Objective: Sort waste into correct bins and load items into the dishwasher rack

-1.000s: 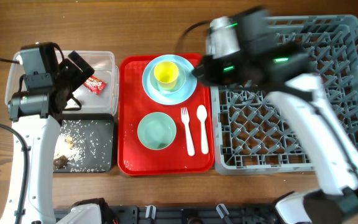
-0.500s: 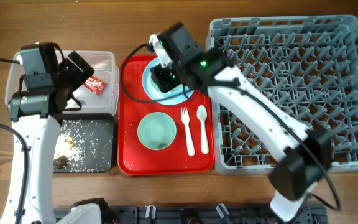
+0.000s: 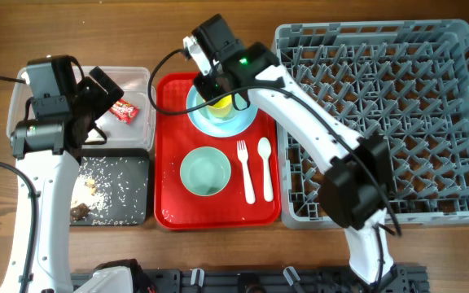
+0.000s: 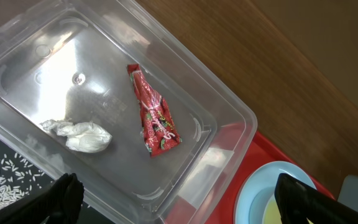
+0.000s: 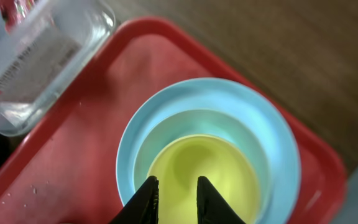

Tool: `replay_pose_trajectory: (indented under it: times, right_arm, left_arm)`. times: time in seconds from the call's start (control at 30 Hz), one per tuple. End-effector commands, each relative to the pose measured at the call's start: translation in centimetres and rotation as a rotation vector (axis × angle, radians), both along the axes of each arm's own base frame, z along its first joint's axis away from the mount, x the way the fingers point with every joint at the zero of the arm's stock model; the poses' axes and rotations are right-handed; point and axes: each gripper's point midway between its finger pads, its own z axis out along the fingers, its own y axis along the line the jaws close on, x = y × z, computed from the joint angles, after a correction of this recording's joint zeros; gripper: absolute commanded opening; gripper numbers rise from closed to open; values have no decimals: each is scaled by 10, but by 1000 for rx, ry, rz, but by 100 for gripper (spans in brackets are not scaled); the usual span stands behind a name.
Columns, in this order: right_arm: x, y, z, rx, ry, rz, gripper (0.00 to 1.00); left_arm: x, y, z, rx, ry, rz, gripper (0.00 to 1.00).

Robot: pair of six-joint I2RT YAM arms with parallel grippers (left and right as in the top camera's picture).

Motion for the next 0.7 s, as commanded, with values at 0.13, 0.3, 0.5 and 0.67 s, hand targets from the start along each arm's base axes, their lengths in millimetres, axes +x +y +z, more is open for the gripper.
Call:
replay_pose_trajectory:
  times: [0.13,0.3,0.5,0.67]
  right_arm:
    - [-9,8,-34,-20,75,40,21]
    - [-7,5,-37,-36,71,32,18]
    - [-15,8,-39,-27,104,49,18]
    - [-18,8,-47,-39,121,51,19]
  left_arm:
    - [2,1,4,-5,-13,9,100]
    - [2,1,4,-5,-13,9,100]
    - [2,1,4,-5,-13,9,100]
    - [2,1,4,-5,-13,9,100]
